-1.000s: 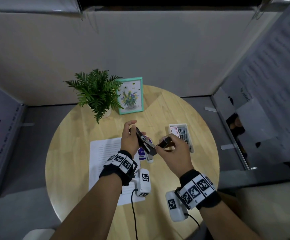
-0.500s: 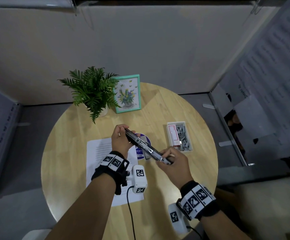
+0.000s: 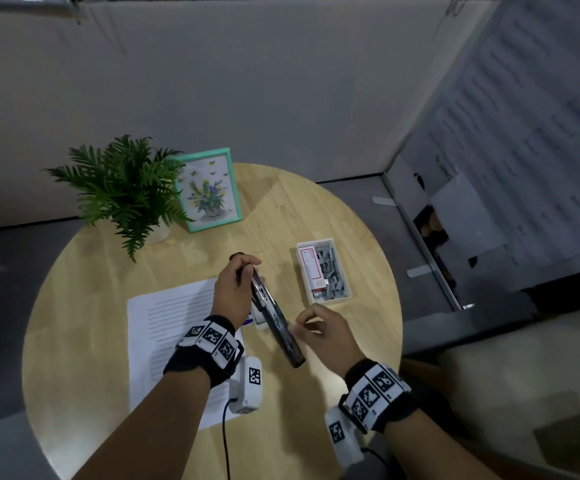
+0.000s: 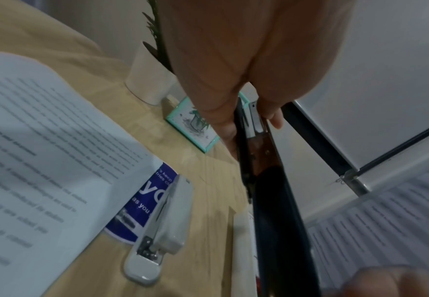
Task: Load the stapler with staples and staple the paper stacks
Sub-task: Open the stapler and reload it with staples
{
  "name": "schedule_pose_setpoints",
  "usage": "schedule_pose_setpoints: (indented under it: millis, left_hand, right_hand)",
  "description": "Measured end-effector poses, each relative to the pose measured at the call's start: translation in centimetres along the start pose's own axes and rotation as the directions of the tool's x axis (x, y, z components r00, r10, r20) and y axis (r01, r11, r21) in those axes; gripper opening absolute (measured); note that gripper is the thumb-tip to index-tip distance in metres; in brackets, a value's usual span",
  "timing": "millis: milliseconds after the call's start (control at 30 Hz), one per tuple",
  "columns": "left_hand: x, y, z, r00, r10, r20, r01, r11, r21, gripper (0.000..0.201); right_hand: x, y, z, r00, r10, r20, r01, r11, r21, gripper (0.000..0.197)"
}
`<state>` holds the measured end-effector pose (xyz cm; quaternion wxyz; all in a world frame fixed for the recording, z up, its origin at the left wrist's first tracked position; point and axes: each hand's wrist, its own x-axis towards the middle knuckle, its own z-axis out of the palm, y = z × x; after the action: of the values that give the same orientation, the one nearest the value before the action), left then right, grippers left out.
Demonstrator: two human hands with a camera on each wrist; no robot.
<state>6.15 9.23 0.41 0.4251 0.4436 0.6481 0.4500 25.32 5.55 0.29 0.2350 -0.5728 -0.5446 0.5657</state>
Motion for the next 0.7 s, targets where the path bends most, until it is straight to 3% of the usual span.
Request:
schedule_pose_setpoints:
  millis: [67, 167, 233, 333, 700]
  left_hand:
    - [0.2, -0.4, 0.3, 1.000, 0.003, 0.009, -0.003, 1.000, -0.021, 0.022]
    - [0.6, -1.4, 0.5, 1.000, 0.004, 0.006, -0.004, 1.000, -0.027, 0.029]
    - [0.9, -1.9, 0.8, 1.000, -0.012, 0.010, 0.012, 1.000, -0.024, 0.031]
    - [0.9, -2.3, 1.0, 1.000, -0.028, 0.008, 0.028, 0.999, -0.021, 0.026]
    - [1.5, -2.4, 1.4, 0.999, -0.035, -0.011, 0.034, 0.997, -0.074, 0.023]
  right_hand:
    - [1.8, 0.8, -2.2, 0.997, -0.035, -0.067, 0.026, 0.991, -0.131, 0.017]
    - [5.5, 2.2, -5.8, 0.986, -0.013, -0.167, -0.055, 0.917, -0.396, 0.018]
    - [8.0, 2.7, -7.5, 0.977, -0.001, -0.215, -0.126, 0.807, -0.577, 0.013]
    - [10.9, 2.6, -8.7, 0.984, -0.024, -0.178, -0.130, 0.585, -0.801, 0.023]
    - [14.9, 3.5, -7.5, 0.997, -0.076, 0.012, 0.032, 0.276, -0.961, 0.037]
